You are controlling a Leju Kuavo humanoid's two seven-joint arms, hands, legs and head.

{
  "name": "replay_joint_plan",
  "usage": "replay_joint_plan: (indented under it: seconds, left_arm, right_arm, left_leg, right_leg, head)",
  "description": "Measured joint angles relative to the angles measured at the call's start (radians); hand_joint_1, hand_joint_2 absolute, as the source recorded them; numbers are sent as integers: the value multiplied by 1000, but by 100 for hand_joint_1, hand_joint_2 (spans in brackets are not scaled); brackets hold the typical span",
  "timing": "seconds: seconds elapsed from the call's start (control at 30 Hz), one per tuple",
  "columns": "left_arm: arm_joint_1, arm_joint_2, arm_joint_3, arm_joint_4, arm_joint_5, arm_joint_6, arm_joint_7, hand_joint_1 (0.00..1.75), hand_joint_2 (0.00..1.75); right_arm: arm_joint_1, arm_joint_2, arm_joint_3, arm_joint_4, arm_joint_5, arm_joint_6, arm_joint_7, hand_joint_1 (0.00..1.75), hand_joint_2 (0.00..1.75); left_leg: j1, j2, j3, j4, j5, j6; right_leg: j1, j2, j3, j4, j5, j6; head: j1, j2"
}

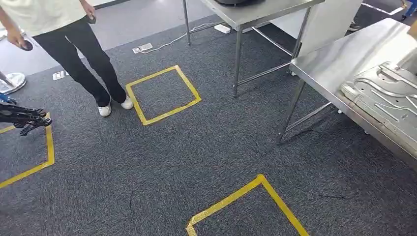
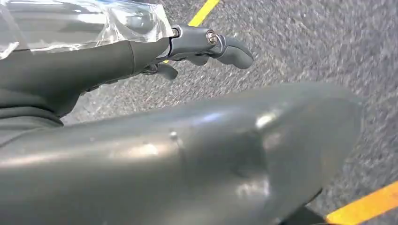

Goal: Take the parts from the cabinet and place them on the table.

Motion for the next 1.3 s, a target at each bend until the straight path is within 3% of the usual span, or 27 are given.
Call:
replay_joint_plan:
  seconds: [0.03,0.07,0.2,0.23,0.27,0.3,0.37,0.4,0.43,0.5,0.53,0.57,0.6,0.7,0.73,0.77,0.83,0.9,0.93,1.0,1.03,1.07,1.1,1.2,1.23,1.27,1.3]
  left_arm:
    - [-3,3,1,0,-2,4,-8,0,0]
    - [-9,7,3,0,-2,8,-10,0,0]
    - [-8,11,18,0,5,17,26,0,0]
    - [-5,11,22,0,7,17,40,0,0]
    - [-5,13,24,0,6,17,51,0,0]
    - [-8,16,26,0,5,17,58,0,0]
    - [-11,18,29,0,-10,4,96,0,0]
    - [-9,19,31,0,-19,-3,114,0,0]
    - [-7,20,31,0,-25,-7,118,0,0]
    - [-5,21,32,0,-33,-9,113,0,0]
    - [-6,22,32,0,-33,-7,100,0,0]
    - [-7,26,32,0,-33,-5,90,0,0]
    - [-10,29,32,0,-33,-4,86,0,0]
    - [-5,32,33,0,-32,6,71,0,0]
    - [-3,35,35,0,-31,8,55,0,0]
    - [-3,35,36,0,-28,8,38,0,0]
    - [-11,35,40,0,-27,8,19,0,0]
    - [-9,35,40,0,-26,8,17,0,0]
    - [-5,35,41,0,-26,8,17,0,0]
    - [-3,35,42,0,-25,8,22,0,0]
    - [-5,35,43,0,-21,8,28,0,0]
    - [-7,35,43,0,-18,8,29,0,0]
    - [-10,36,44,0,-15,8,30,0,0]
    - [-6,37,50,0,-5,11,27,0,0]
    - [-5,37,51,0,-5,13,26,0,0]
    - [-4,36,53,0,-4,14,25,0,0]
    - [-7,36,57,0,-5,14,24,0,0]
  right_arm:
    - [0,5,0,0,-1,0,2,0,0]
    - [1,10,0,0,-2,2,3,0,0]
    - [-8,18,0,0,-9,7,12,0,0]
    - [-6,19,0,0,-14,7,13,0,0]
    - [-5,19,0,0,-14,8,16,0,0]
    - [0,20,0,0,-15,7,16,0,0]
    - [3,20,0,3,-16,10,21,0,0]
    - [3,20,0,3,-16,14,20,0,0]
    - [3,20,0,3,-16,14,14,0,0]
    - [3,20,1,3,-14,18,10,0,0]
    - [4,20,1,3,-18,16,10,0,0]
    - [10,23,1,3,-23,14,11,0,0]
    - [9,26,1,4,-23,14,11,0,0]
    - [0,26,1,4,-22,13,3,0,0]
    - [-3,27,1,4,-21,13,2,0,0]
    - [-2,26,1,4,-21,13,3,0,0]
    - [4,26,2,4,-21,10,2,0,0]
    - [5,26,2,5,-22,10,2,0,0]
    - [4,26,2,5,-22,9,2,0,0]
    - [1,26,2,5,-23,9,0,0,0]
    - [0,27,2,5,-23,9,-1,0,0]
    - [0,27,2,5,-23,10,-2,0,0]
    - [1,29,2,5,-24,10,-2,0,0]
    - [-8,31,2,5,-27,8,-2,0,0]
    - [-13,31,2,4,-28,6,-2,0,0]
    - [-9,30,3,4,-31,5,-2,0,0]
    - [-4,30,3,4,-31,3,-2,0,0]
  left_leg:
    - [-12,42,57,-106,37,20]
    - [-26,88,83,-168,40,32]
    - [-28,41,82,-180,46,34]
    - [-9,28,100,-199,61,31]
    - [-11,15,103,-207,64,33]
    - [-9,6,101,-207,67,36]
    - [-8,-21,102,-207,66,37]
    - [-8,-35,103,-206,66,36]
    - [-6,-49,104,-206,65,35]
    - [3,-80,108,-200,60,26]
    - [8,-95,107,-191,55,18]
    - [5,-105,99,-181,48,7]
    - [6,-116,90,-165,42,0]
    - [13,-137,84,-173,49,-10]
    - [17,-130,82,-165,43,-13]
    - [11,-75,68,-131,23,-16]
    - [11,-27,-15,31,-55,-22]
    - [11,-19,-87,175,-100,-21]
    - [10,-18,-92,177,-89,-17]
    - [2,-12,-29,52,-20,0]
    - [-8,10,28,-60,26,15]
    - [-23,64,75,-147,46,32]
    - [-26,68,74,-157,41,32]
    - [-32,38,71,-162,42,36]
    - [-24,24,89,-184,56,40]
    - [-17,14,97,-198,64,36]
    - [-14,6,98,-201,68,42]
  right_leg:
    - [1,-10,6,-1,-3,0]
    - [6,-20,9,1,-8,5]
    - [7,-64,25,-11,-15,20]
    - [5,-50,29,-3,-24,26]
    - [6,14,16,30,-47,31]
    - [2,47,-17,97,-86,33]
    - [-3,69,-101,263,-153,40]
    - [-3,70,-127,306,-157,43]
    - [-5,70,-129,296,-136,46]
    - [-15,78,-73,155,-42,56]
    - [-25,101,-31,57,8,65]
    - [-35,156,-12,15,5,74]
    - [-32,157,-15,10,4,59]
    - [-20,124,-17,14,4,32]
    - [-23,109,-15,11,7,23]
    - [-21,101,-14,11,6,20]
    - [-13,72,-14,11,3,10]
    - [-7,46,-14,11,0,6]
    - [-4,36,-13,11,-1,5]
    - [1,16,-8,11,-4,3]
    - [3,3,-4,11,-7,3]
    - [3,-6,0,10,-8,4]
    - [9,-14,1,10,-14,11]
    - [3,-37,10,1,-15,18]
    - [7,-43,17,-2,-19,26]
    - [1,4,16,16,-30,31]
    - [1,45,-8,68,-64,33]
  head:
    - [0,0]
    - [0,0]
    - [-1,0]
    - [0,0]
    - [2,-1]
    - [1,0]
    - [3,0]
    - [3,0]
    - [3,0]
    - [2,0]
    - [3,0]
    - [3,0]
    - [3,0]
    - [1,0]
    - [2,0]
    - [-1,0]
    - [-1,0]
    - [-1,0]
    - [-1,0]
    - [-1,0]
    - [-1,0]
    - [-1,0]
    - [0,0]
    - [-1,0]
    - [0,0]
    - [-1,0]
    - [0,0]
